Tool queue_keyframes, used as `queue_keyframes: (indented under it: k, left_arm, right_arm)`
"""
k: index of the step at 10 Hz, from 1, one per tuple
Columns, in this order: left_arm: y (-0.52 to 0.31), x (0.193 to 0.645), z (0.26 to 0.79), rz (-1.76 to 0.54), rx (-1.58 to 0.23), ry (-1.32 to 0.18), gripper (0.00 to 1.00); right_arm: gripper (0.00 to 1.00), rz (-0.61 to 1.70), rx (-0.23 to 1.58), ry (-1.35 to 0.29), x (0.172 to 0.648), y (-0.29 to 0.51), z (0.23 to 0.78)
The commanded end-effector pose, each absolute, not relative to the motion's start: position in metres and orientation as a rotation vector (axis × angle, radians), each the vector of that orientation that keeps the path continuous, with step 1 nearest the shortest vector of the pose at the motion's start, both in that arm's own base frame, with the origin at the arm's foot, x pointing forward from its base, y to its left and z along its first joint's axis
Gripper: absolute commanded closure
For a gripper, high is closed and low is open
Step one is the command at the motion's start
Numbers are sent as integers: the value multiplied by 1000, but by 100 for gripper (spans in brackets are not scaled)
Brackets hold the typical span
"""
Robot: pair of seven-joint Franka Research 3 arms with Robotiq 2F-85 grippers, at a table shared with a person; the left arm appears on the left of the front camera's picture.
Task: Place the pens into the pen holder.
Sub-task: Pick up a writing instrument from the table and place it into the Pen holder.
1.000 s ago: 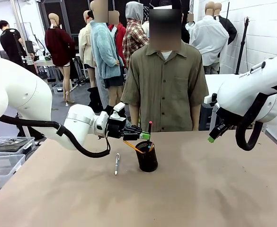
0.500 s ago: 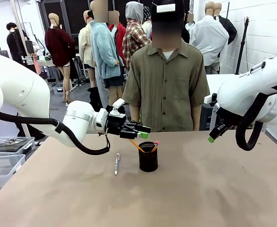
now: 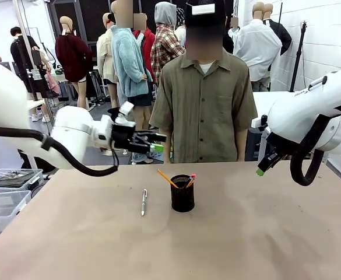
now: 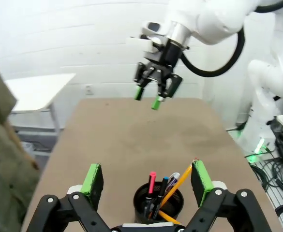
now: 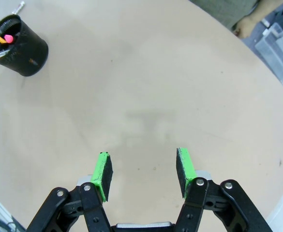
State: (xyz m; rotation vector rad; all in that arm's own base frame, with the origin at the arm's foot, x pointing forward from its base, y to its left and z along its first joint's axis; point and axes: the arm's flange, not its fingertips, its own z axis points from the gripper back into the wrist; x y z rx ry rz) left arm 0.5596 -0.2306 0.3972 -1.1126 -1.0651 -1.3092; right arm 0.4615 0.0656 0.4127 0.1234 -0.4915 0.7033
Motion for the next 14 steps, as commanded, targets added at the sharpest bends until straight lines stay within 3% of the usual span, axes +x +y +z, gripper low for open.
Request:
queue_keyframes:
  k: [1,4,6,9,12,14]
  left_arm:
    - [-203,523,434,-1175,-959,-1073,6]
    - [-184,469,469,-1042,-776,-955,6]
    - [-177,451,484,-907,-609,-799,6]
    - [-174,464,478,-676,-434,-509,6]
    - [-194,485,458,-591,-479,-355,6]
    - [-214,506,434,-520,-400,-266,6]
  right_arm:
    - [33,714,131,-513,461,63,407]
    - [33,714,131,-513,461,63,407]
    - [33,714,131,-513,461,63,407]
    - [33,714,131,-513,461,63,407]
    - [33,714,131,-513,461,63,407]
    - [33,714,131,-513,461,63,407]
